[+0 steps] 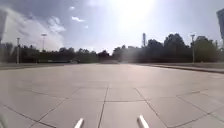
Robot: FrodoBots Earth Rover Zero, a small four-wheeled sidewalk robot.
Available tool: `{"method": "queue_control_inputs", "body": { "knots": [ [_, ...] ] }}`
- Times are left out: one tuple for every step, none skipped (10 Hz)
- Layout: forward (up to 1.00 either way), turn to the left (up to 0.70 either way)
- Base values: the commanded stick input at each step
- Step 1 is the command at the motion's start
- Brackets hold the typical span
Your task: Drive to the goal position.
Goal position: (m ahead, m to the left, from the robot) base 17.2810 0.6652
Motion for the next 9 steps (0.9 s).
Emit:
{"method": "queue_control_inputs", "body": {
  "knots": [
    [0.7,0.0],
    [0.7,0.0],
    [0.7,0.0],
    [0.7,0.0],
    [0.7,0.0],
    [0.7,0.0],
    [0.7,0.0],
    [0.7,0.0],
    [0.7,0.0]
  ]
}}
